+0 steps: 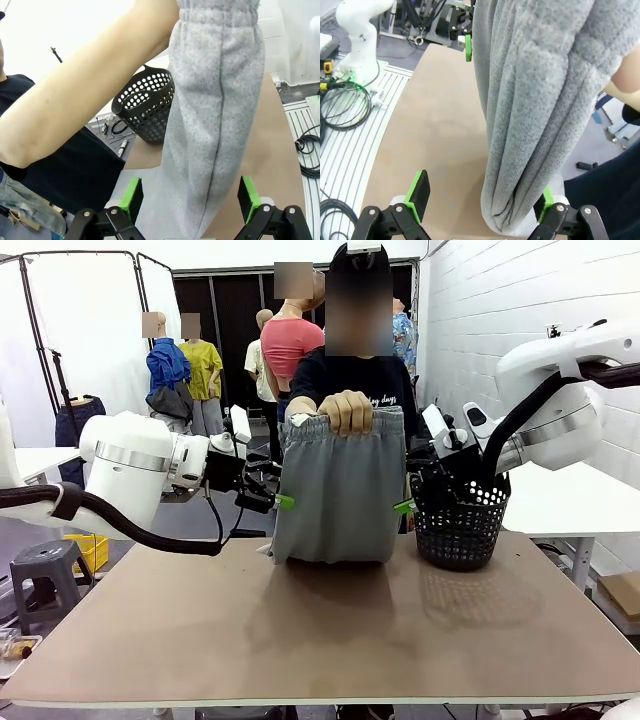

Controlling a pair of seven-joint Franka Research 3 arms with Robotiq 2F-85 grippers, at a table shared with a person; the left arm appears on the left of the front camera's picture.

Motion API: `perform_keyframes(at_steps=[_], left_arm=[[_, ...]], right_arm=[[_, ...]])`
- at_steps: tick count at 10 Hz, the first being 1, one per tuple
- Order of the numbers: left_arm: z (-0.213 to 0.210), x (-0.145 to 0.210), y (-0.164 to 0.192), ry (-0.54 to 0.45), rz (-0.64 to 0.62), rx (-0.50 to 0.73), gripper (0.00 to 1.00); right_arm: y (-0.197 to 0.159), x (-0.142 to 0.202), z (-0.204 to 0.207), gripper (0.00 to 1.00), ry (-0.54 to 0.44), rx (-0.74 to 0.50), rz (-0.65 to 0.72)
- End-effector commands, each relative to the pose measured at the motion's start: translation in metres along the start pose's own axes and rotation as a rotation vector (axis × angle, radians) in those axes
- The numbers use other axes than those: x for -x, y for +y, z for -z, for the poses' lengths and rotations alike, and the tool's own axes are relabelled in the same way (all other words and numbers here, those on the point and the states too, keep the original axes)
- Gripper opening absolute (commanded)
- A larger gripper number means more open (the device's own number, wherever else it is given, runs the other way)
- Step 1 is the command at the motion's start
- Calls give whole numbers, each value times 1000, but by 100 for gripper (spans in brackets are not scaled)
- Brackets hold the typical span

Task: Fold the training pants.
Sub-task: Grab both ends of the Training pants handed by a person.

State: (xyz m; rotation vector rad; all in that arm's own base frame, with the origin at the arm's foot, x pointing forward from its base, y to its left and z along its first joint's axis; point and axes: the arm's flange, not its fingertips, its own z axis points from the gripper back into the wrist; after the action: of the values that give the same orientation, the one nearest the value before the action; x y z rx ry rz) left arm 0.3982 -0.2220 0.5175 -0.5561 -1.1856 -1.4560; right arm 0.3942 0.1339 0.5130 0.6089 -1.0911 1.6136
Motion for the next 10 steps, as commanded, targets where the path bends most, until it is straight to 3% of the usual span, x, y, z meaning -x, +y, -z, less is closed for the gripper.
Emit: perform_keyframes(at_steps=[1,2,3,10], left_arm=[[-2,1,-4,-68,-6,9,100],[3,2,-7,-134,-32,-24,100],[10,3,-9,-165,-57,-29,100],[32,6,-19,-232,-93,-19,100]], right_arm=[[-1,-3,4,100,-63,17,-4],[-2,-4,8,100,-148,-15,-10],[-3,-4,15,100,-168,-52,-29],[-20,3,24,100,-396,-100,7]])
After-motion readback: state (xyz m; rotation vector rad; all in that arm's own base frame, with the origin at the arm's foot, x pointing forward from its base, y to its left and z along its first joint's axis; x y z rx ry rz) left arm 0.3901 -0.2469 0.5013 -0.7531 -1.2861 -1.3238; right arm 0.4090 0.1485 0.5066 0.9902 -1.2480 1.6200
